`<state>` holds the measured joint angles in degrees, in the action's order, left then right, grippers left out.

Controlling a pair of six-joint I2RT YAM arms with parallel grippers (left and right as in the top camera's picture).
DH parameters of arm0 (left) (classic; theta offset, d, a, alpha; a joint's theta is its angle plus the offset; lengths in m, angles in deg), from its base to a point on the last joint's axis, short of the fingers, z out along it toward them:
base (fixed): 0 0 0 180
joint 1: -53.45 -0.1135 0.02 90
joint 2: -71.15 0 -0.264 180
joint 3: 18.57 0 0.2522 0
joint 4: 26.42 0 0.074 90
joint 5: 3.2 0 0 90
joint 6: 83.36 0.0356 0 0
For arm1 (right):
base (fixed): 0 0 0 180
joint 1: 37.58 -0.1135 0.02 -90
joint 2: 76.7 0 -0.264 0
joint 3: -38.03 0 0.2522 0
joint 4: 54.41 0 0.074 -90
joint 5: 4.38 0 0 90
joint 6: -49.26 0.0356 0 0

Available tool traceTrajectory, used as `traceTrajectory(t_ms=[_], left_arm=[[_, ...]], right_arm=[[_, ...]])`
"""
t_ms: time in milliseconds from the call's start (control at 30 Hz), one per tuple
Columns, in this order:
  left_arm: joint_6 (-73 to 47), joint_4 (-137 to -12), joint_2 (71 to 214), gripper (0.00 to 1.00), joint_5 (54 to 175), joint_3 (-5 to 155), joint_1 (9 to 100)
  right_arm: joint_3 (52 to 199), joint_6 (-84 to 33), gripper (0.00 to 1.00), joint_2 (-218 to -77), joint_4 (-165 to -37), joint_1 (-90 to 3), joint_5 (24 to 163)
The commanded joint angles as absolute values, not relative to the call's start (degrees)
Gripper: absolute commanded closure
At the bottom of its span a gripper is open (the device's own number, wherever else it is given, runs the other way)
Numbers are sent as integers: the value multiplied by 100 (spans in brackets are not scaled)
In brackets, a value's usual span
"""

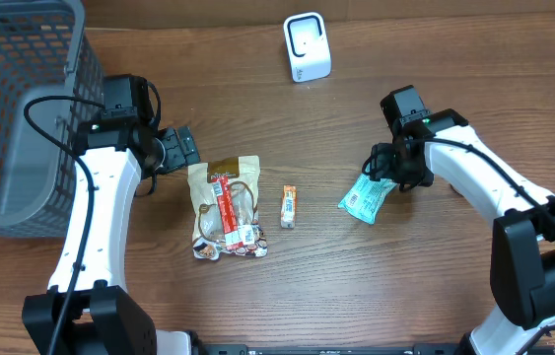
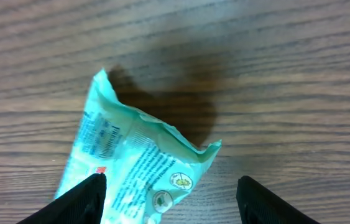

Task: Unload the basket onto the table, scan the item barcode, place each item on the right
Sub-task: 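Grasp the mint-green packet with the right gripper and lift it, then raise the green packet up and to the right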

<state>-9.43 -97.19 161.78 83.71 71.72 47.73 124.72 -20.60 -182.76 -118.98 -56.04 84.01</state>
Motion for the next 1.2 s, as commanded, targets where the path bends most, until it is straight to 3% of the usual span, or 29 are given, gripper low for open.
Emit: traceTrajectory(t_ms=[0,467,600,700,733,1167], left_arm=[[-899,-9693,16163,0,8340,7253,4784],[-897,-9691,16163,0,8340,7253,4784],[-899,-9693,16163,0,8340,7253,4784],[-899,-9693,16163,0,8340,7255,4784],[-899,-9691,16163,0,8340,7253,4784],[-899,-9693,16163,0,8340,7253,4784]], right_arm=[[12280,-2132,32,-18226,-11780,-5582,8447],[11351,-2127,24,-18226,-10586,-5589,8834],[11259,-2130,35,-18226,-10549,-5589,8834],[11263,-2130,55,-18223,-10503,-5589,8847],[11263,-2127,57,-18223,-10481,-5589,8893],[11049,-1544,53,-18226,-10171,-5578,8937]])
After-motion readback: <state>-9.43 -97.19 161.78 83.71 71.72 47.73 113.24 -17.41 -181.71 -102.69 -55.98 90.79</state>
